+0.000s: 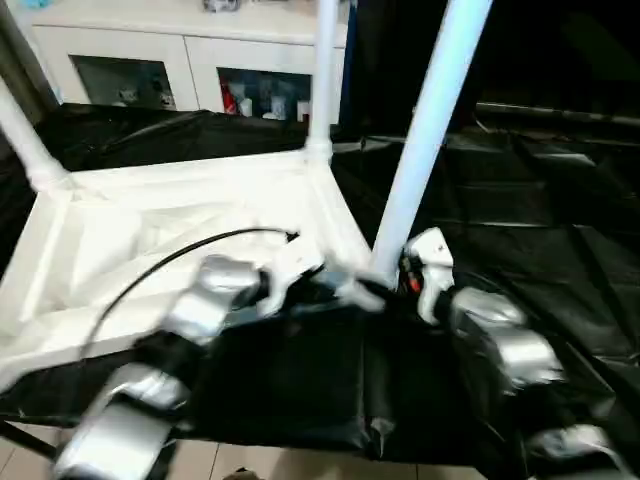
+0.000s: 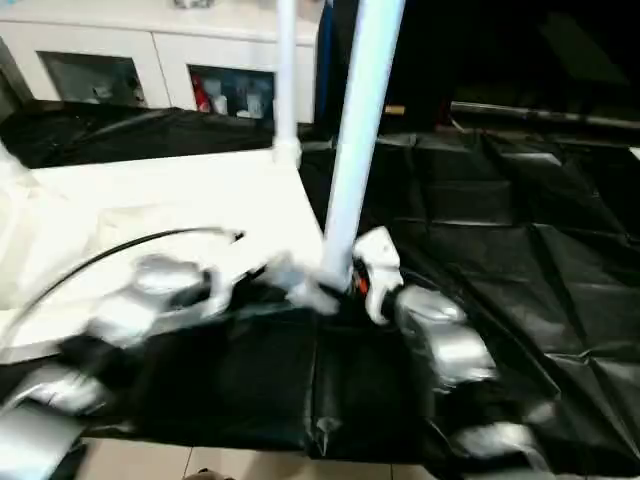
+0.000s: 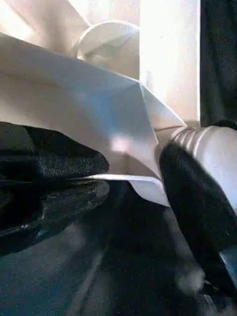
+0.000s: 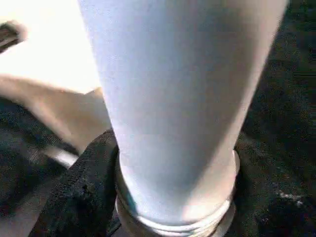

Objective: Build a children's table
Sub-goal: Rotate leg to tighten

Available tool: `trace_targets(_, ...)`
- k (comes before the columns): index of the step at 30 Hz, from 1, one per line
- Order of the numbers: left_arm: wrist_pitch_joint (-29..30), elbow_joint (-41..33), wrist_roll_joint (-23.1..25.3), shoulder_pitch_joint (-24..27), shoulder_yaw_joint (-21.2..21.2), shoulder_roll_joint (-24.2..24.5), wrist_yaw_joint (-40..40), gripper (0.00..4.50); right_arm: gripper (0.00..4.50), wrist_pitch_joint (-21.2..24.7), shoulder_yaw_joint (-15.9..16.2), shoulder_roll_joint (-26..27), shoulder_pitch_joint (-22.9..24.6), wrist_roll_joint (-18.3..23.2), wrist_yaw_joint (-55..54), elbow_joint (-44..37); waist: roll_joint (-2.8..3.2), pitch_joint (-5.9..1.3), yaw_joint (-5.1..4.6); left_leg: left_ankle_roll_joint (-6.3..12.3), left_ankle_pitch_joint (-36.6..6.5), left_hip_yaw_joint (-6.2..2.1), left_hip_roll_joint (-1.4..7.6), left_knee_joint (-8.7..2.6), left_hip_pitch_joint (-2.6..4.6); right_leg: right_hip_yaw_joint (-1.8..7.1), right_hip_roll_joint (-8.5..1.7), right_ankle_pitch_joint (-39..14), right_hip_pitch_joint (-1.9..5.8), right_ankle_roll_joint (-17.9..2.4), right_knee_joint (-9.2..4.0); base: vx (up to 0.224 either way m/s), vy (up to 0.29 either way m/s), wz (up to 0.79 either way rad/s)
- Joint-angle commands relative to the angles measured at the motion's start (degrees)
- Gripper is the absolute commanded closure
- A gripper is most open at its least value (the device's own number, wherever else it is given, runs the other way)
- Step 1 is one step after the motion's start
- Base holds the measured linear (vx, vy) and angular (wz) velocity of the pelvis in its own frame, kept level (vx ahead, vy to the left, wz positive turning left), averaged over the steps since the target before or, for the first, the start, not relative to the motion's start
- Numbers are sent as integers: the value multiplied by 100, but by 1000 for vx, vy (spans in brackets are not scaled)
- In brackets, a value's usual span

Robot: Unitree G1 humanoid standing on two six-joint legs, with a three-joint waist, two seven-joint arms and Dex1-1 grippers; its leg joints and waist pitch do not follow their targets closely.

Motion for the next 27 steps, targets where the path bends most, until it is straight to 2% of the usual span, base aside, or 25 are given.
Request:
trace_targets(1, 167, 269, -10, -193, 217, -220, 673, 450, 175, 243, -55, 191, 31, -228, -723, 442, -29, -326, -14, -121, -1475, -154, 310, -461, 101, 224, -363, -1440, 149, -1119, -470, 0, 0, 0)
trace_targets(2, 274, 511, 42, -365, 224, -431, 1052, 450, 175, 246, -200, 461, -106, -232, -1346, 651, 6, -333, -53, -130, -1447, -151, 291, -459, 95, 222, -338, -1242, 143, -1136, -461, 0, 0, 0)
trace_targets(4, 292, 604, 77, -424, 198, -511, 1171, 450, 175, 177, -221, 572, -168, -239, -1515, 733, -3, -335, -52, -146, -1447, -149, 294, -454, 103, 227, -348, -1161, 138, -1161, -463, 0, 0, 0)
trace_targets(5, 168, 814, 184, -526, 141, -640, 1306, 450, 175, -162, -145, 747, -268, -349, -1636, 861, 40, -342, -56, -133, -1427, -156, 287, -454, 88, 227, -362, -1119, 145, -1174, -456, 0, 0, 0)
trace_targets(6, 168, 814, 184, -526, 141, -640, 1306, 450, 175, -162, -145, 747, -268, -349, -1636, 861, 38, -347, -54, -123, -1444, -147, 289, -449, 101, 225, -355, -1079, 141, -1164, -471, 0, 0, 0)
trace_targets(7, 79, 949, 215, -583, 139, -699, 1354, 450, 175, -378, -76, 826, -303, -429, -1625, 910, 20, -353, -48, -78, -1336, -151, 286, -441, 80, 222, -351, -848, 173, -1188, -446, 0, 0, 0)
trace_targets(8, 28, 1019, 224, -612, 141, -727, 1370, 450, 175, -489, -65, 882, -315, -433, -1598, 931, 19, -359, -42, -15, -1247, -136, 276, -427, 69, 223, -348, -672, 173, -1195, -442, 0, 0, 0)
trace_targets(9, -29, 1060, 224, -630, 131, -740, 1338, 450, 119, -553, -116, 952, -317, -327, -1511, 935, 20, -361, -35, 48, -1218, -133, 274, -423, 68, 223, -352, -595, 185, -1214, -434, 0, 0, 0)
trace_targets(10, -51, 1076, 209, -631, 133, -734, 1297, 450, 105, -628, -232, 1034, -290, -96, -1295, 877, 8, -351, -28, 107, -1229, -135, 281, -427, 65, 221, -355, -634, 193, -1229, -439, 0, 0, 0)
trace_targets(13, -107, 1078, 218, -618, 118, -682, 1212, 450, 95, -704, -333, 1045, -282, 41, -1165, 804, 15, -343, -26, 151, -1308, -147, 296, -444, 57, 212, -361, -802, 200, -1220, -451, 0, 0, 0)
trace_targets(14, -147, 1082, 208, -606, 133, -643, 1159, 450, 70, -760, -365, 992, -303, 69, -1091, 775, 20, -339, -42, 142, -1375, -150, 302, -454, 65, 213, -358, -900, 186, -1214, -463, 0, 0, 0)
trace_targets(15, -185, 1050, 184, -574, 141, -599, 1059, 450, 61, -752, -356, 892, -313, 94, -935, 712, -22, -336, -58, 142, -1429, -148, 303, -456, 61, 210, -356, -1003, 190, -1206, -474, 0, 0, 0)
trace_targets(17, -224, 1009, 177, -539, 132, -549, 964, 450, 50, -703, -330, 792, -300, 143, -711, 620, 9, -331, -56, 138, -1476, -151, 310, -460, 67, 215, -365, -1114, 177, -1204, -480, 0, 0, 0)
trace_targets(18, -311, 954, 167, -490, 114, -473, 807, 450, 50, -638, -285, 639, -274, 227, -330, 477, -11, -329, -45, 160, -1475, -153, 301, -456, 63, 209, -357, -1140, 199, -1176, -491, 0, 0, 0)
trace_targets(19, -367, 877, 127, -427, 100, -395, 585, 450, 50, -576, -195, 450, -208, 286, 123, 295, -11, -333, -32, 213, -1373, -152, 312, -448, 54, 213, -359, -1003, 212, -1178, -477, 0, 0, 0)
trace_targets(20, -659, 670, 61, -281, 45, -256, 182, 450, 50, -437, -43, 106, -53, 399, 865, -32, -56, -335, -37, 258, -1296, -142, 312, -437, 33, 216, -354, -892, 217, -1177, -464, 0, 0, 0)
trace_targets(21, -723, 626, 48, -250, 33, -231, 105, 450, 50, -411, -18, 41, -22, 417, 1000, -90, -45, -338, -12, 388, -1161, -145, 310, -420, 14, 217, -365, -689, 239, -1189, -440, 0, 0, 0)
trace_targets(23, -636, 417, -35, -132, 8, -119, -186, 450, 50, -313, 88, -232, 83, 456, 1456, -289, -58, -347, -25, 492, -1014, -137, 305, -403, 12, 209, -362, -505, 232, -1257, -414, 0, 0, 0)
trace_targets(25, -772, 194, -52, 34, -84, 97, -532, 450, 50, -279, 367, -706, 221, 379, 2163, -541, -65, -351, -3, 566, -865, -128, 325, -380, 17, 203, -367, -377, 237, -1356, -396, 0, 0, 0)
trace_targets(27, -781, 39, -123, 127, -103, 231, -780, 450, 50, -248, 441, -890, 232, 354, 2423, -581, -42, -356, -1, 594, -799, -118, 334, -372, 29, 197, -354, -274, 220, -1432, -373, 0, 0, 0)
